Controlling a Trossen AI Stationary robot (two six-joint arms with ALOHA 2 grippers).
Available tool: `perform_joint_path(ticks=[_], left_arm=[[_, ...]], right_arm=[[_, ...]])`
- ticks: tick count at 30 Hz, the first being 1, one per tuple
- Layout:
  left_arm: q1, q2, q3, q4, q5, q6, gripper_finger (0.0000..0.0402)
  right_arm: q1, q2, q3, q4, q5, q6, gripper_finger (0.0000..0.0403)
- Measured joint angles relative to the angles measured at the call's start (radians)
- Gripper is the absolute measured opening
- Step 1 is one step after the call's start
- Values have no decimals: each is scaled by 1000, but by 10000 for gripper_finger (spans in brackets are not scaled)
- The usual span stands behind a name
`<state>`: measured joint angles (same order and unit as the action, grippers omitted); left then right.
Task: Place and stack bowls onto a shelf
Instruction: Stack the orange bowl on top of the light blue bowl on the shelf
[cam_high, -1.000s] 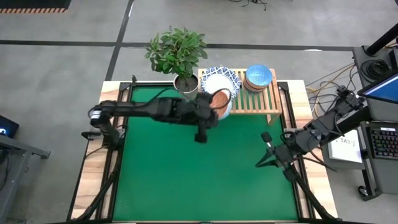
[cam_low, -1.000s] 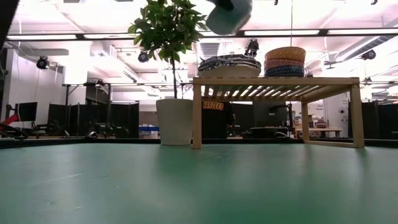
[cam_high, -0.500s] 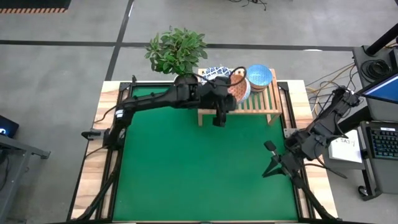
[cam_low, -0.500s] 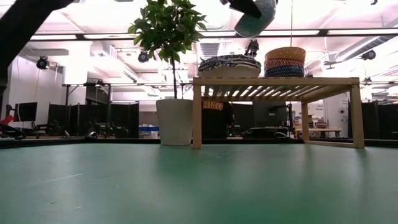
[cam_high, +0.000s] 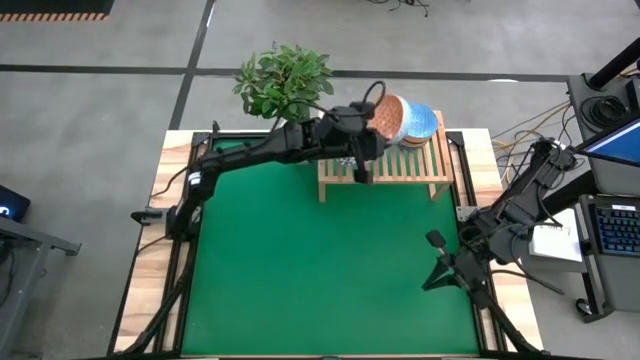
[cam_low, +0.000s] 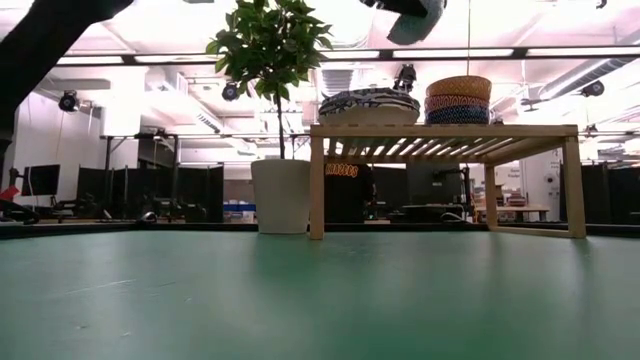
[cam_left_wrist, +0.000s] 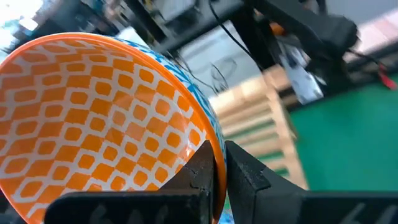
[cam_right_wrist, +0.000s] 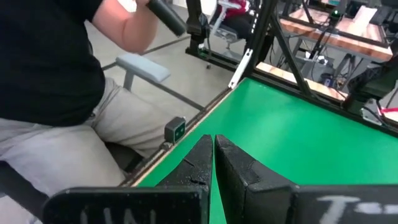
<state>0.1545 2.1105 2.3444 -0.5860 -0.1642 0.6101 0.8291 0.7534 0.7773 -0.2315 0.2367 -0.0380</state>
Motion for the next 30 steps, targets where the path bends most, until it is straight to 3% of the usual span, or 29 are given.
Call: perform_joint_path(ticks=[11, 30], left_arm=[[53, 40, -2, 292, 69, -23, 6], [85, 154, -2, 393, 71, -27, 10]], right_arm=[[0, 2, 0, 29, 0, -5, 9], [0, 3, 0, 28, 1, -27, 9]])
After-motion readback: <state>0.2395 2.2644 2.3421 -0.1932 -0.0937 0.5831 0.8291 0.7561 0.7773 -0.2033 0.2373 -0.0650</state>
